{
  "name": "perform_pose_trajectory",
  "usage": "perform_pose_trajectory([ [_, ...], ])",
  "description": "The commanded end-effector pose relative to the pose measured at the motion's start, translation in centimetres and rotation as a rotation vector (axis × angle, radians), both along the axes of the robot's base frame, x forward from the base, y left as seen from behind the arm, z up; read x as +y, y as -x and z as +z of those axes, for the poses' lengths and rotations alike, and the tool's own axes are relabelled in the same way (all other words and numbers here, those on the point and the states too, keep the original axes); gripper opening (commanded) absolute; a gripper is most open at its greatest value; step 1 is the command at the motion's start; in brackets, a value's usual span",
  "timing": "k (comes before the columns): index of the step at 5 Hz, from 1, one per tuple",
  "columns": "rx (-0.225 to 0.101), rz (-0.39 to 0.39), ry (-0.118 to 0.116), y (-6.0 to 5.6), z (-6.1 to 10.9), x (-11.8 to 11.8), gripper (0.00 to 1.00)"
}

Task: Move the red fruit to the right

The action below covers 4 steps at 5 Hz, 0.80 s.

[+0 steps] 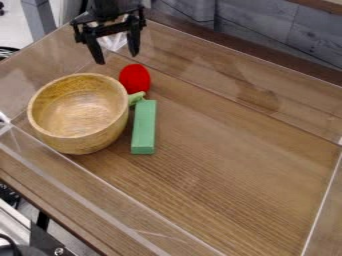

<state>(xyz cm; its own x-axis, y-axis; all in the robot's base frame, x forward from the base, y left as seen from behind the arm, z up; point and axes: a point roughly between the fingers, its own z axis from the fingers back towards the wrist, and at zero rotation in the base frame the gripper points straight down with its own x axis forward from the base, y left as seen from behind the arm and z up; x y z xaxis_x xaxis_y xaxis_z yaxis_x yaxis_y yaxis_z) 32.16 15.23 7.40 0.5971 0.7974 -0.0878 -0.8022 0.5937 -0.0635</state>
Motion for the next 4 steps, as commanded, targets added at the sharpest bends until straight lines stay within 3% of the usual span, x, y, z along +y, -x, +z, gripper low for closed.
perform_pose_trajectory([
  [1,-0.060,-0.013,-0.014,-0.3,1.2,-0.2,1.00],
  [3,-0.117,0.051,0.004,-0.3,0.5,-0.8,1.00],
  [4,-0.146,0.045,0.020,-1.1,1.1,-2.2,1.00],
])
